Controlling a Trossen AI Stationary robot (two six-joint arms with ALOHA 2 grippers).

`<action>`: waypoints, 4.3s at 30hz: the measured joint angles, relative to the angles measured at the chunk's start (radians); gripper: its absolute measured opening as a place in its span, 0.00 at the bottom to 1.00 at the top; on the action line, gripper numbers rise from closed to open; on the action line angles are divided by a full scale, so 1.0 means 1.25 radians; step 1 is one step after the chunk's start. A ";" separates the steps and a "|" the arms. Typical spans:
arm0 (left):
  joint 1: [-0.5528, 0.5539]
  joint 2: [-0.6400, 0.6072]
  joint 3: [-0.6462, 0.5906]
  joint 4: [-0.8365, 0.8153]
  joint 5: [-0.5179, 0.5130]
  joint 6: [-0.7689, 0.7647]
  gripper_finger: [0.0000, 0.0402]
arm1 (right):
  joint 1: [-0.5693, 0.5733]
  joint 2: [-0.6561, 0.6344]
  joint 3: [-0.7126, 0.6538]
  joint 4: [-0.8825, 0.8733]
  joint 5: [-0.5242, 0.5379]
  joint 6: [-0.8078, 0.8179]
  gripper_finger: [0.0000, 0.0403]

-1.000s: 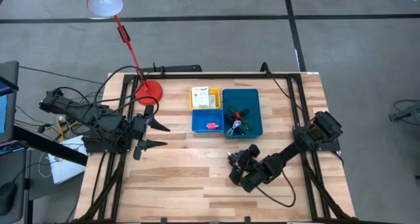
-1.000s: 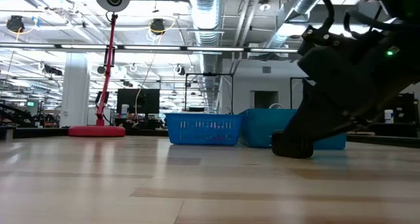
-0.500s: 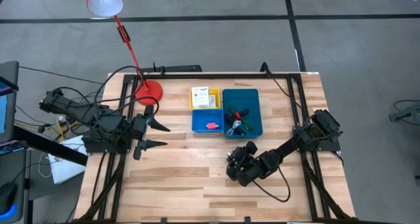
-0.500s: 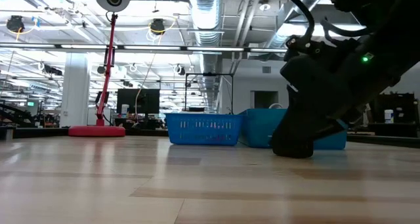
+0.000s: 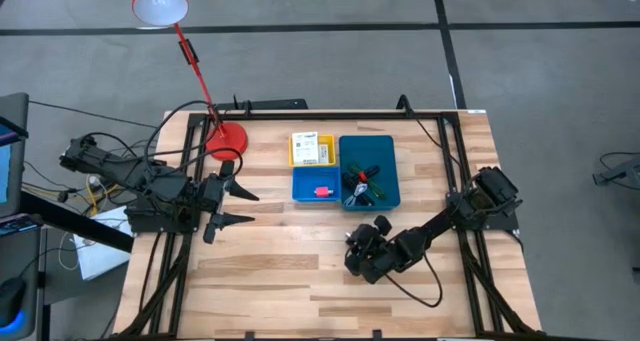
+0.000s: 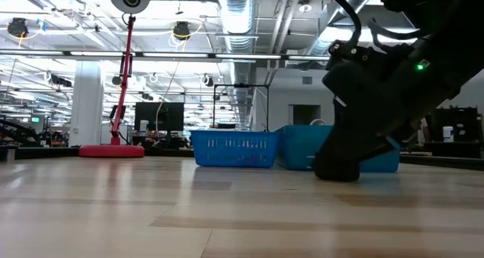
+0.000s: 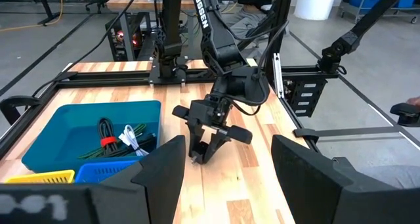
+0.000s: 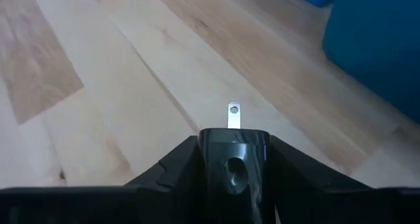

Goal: Pick and place items into bin
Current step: Put the black charger adapter into the dark blue bin, then return to Home Position

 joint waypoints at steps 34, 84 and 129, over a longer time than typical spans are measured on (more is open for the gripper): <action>0.000 0.000 0.000 -0.002 0.000 -0.015 0.53 | -0.350 -0.003 0.238 0.066 -0.173 -0.584 0.40; 0.300 -0.459 -0.525 0.404 0.185 -0.095 0.53 | -0.076 -0.699 0.233 -0.279 -0.271 -0.720 0.60; 0.299 -0.487 -0.612 0.039 0.139 -0.053 0.53 | -0.189 -1.429 -0.695 0.142 -0.258 -0.565 0.60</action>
